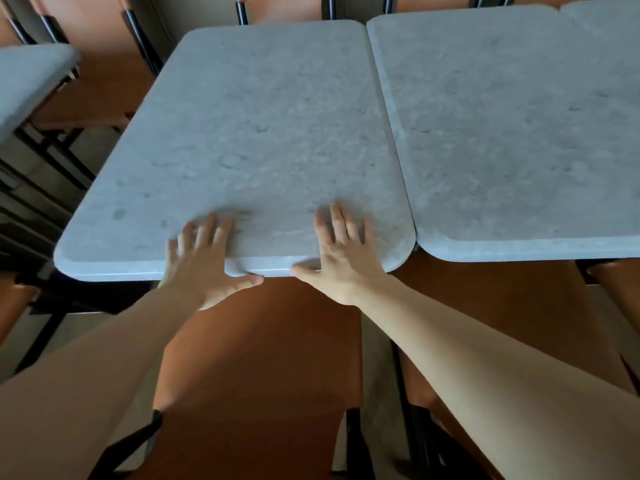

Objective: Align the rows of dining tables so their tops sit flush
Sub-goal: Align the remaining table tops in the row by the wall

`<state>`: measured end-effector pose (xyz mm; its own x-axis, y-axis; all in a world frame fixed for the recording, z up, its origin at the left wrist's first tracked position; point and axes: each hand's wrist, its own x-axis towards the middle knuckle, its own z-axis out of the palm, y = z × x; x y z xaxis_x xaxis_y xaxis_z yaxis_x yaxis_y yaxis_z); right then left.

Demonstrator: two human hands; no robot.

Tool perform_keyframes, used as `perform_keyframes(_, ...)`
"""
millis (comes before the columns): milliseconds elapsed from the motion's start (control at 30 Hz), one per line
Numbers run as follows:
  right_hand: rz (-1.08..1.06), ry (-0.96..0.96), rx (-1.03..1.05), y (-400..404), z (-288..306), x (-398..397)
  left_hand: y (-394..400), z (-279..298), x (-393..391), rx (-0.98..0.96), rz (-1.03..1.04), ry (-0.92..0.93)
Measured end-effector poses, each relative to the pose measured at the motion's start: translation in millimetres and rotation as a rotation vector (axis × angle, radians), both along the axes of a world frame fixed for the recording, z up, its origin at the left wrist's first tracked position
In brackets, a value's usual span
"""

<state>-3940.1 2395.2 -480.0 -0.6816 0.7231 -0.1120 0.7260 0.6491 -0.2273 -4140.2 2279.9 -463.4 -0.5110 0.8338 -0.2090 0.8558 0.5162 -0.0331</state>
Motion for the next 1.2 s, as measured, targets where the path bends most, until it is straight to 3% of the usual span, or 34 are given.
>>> perform_keyframes(167,-0.015,-0.024,0.054,-3.6,-2.2,0.3,-3.9,1.0,-21.0,0.055,-0.113,0.065)
perform_keyframes(400,-0.083,-0.065,0.189,-8.6,-1.7,-13.4,-2.9,10.8,-67.3,0.076,-0.346,-0.013)
perform_keyframes(533,-0.091,-0.139,0.280,-12.4,1.6,-21.2,-3.5,-9.2,-74.0,0.114,-0.328,-0.098)
perform_keyframes(767,-0.041,-0.080,0.472,0.3,-11.8,-22.4,-2.0,-28.8,-82.2,0.220,-0.362,0.018)
perform_keyframes(1200,0.013,-0.092,0.386,6.6,-18.2,-25.0,-2.2,-34.9,-89.9,0.234,-0.415,0.067)
